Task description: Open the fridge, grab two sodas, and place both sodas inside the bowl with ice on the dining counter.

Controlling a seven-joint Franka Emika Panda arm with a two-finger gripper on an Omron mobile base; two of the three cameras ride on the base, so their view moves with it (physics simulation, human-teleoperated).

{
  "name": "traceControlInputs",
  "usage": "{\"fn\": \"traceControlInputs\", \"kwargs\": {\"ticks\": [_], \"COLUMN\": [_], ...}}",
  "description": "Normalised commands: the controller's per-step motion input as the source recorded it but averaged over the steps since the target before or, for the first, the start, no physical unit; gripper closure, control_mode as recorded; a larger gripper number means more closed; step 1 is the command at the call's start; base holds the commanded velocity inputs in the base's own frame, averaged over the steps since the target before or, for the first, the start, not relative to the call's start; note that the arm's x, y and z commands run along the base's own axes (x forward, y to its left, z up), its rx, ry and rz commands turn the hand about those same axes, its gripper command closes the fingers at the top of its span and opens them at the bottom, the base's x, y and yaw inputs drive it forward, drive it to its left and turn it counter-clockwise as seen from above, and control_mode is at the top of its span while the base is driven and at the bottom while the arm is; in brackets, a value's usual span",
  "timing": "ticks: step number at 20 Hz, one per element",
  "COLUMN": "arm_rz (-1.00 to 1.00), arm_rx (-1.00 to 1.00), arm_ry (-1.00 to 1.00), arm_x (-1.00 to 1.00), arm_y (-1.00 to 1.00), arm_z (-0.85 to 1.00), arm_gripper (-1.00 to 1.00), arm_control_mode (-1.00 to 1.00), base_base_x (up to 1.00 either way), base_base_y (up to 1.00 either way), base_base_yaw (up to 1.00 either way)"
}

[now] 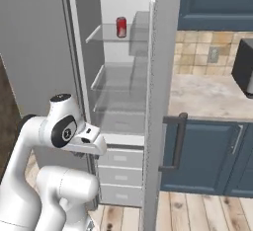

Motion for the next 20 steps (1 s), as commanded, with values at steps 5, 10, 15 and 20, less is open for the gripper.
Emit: {"fn": "traceControlInputs", "kwargs": {"ticks": [5,10,15,20], "arm_rz": [0.00,0.00,0.00,0.00], "arm_rx": [0.00,0.00,0.00,0.00], "arm_ry": [0.00,0.00,0.00,0.00], "arm_x": [0.00,0.00,0.00,0.00], "arm_y": [0.00,0.00,0.00,0.00], "arm_z": [0.00,0.00,0.00,0.00], "arm_gripper": [-1.00,-1.00,-1.00,-1.00], "arm_control_mode": [1.00,1.00,1.00,1.00], "base_base_x": [0.44,0.43,0.30,0.22], "base_base_y": [0.21,0.31,0.38,0.47], "base_base_yaw": [-0.38,-0.25,-0.17,-0.13]}}
